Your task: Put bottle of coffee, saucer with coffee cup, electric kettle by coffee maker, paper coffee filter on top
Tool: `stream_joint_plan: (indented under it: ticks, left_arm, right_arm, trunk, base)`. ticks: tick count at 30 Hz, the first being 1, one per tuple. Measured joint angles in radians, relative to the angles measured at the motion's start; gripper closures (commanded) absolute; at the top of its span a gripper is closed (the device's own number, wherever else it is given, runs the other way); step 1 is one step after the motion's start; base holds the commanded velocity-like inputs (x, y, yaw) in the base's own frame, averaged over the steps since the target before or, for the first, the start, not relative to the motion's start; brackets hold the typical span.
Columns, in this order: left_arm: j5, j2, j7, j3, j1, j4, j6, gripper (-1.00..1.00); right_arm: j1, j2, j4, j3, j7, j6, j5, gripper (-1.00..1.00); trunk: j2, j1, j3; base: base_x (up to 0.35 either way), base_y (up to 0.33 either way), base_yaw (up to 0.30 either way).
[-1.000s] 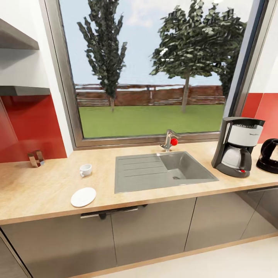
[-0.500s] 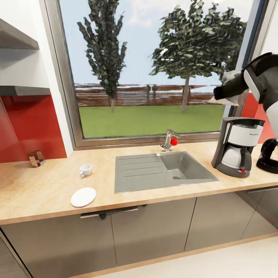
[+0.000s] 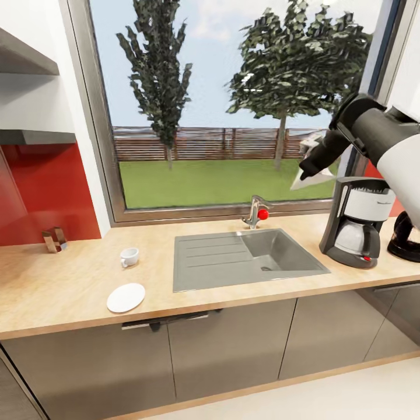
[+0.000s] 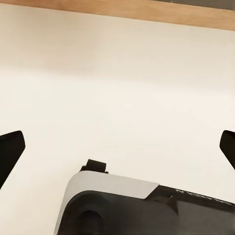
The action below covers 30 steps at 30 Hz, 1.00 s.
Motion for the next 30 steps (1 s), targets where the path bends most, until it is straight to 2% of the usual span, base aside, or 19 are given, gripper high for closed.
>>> stream_joint_plan:
  ticks: [4, 6, 7, 9, 13, 22, 30]
  left_arm:
    - [0.0, 0.0, 0.0, 0.002, 0.0, 0.001, 0.0, -1.0]
    - [0.0, -0.004, 0.0, 0.003, 0.0, 0.001, 0.0, -1.0]
    - [0.0, -0.009, 0.0, 0.004, 0.0, 0.001, 0.0, -1.0]
    - [0.0, -0.02, 0.001, 0.008, 0.0, 0.001, 0.0, -1.0]
    - [0.0, -0.027, 0.002, 0.012, 0.0, 0.002, 0.0, -1.0]
    - [0.001, -0.029, 0.003, 0.013, 0.0, 0.002, 0.0, -1.0]
    - [0.0, -0.031, 0.003, 0.011, 0.0, 0.002, 0.0, -1.0]
  right_arm:
    - [0.0, -0.009, 0.002, 0.012, 0.136, -0.044, 0.142, 1.0]
    - [0.0, -0.013, 0.002, 0.015, 0.18, -0.055, 0.211, 1.0]
    - [-0.001, -0.018, 0.001, 0.016, 0.21, -0.062, 0.265, 1.0]
    - [-0.001, -0.029, 0.001, 0.017, 0.242, -0.07, 0.325, 1.0]
    - [-0.001, -0.045, 0.001, 0.016, 0.259, -0.074, 0.358, 1.0]
    - [-0.001, -0.059, 0.0, 0.015, 0.264, -0.075, 0.367, 1.0]
    - [-0.001, -0.064, -0.019, 0.013, 0.265, -0.074, 0.368, 1.0]
  trunk:
    - [0.0, 0.0, 0.0]
    - [0.0, 0.0, 0.0]
    - [0.0, 0.0, 0.0]
    - [0.0, 0.0, 0.0]
    - [0.0, 0.0, 0.0]
    - [0.0, 0.0, 0.0]
    - [0.0, 0.0, 0.0]
  base:
    - [0.0, 0.0, 0.0]
    - [0.0, 0.0, 0.0]
    - [0.0, 0.0, 0.0]
    - [0.0, 0.0, 0.0]
    - [0.0, 0.0, 0.0]
    - [0.0, 0.0, 0.0]
    - [0.183, -0.185, 0.0]
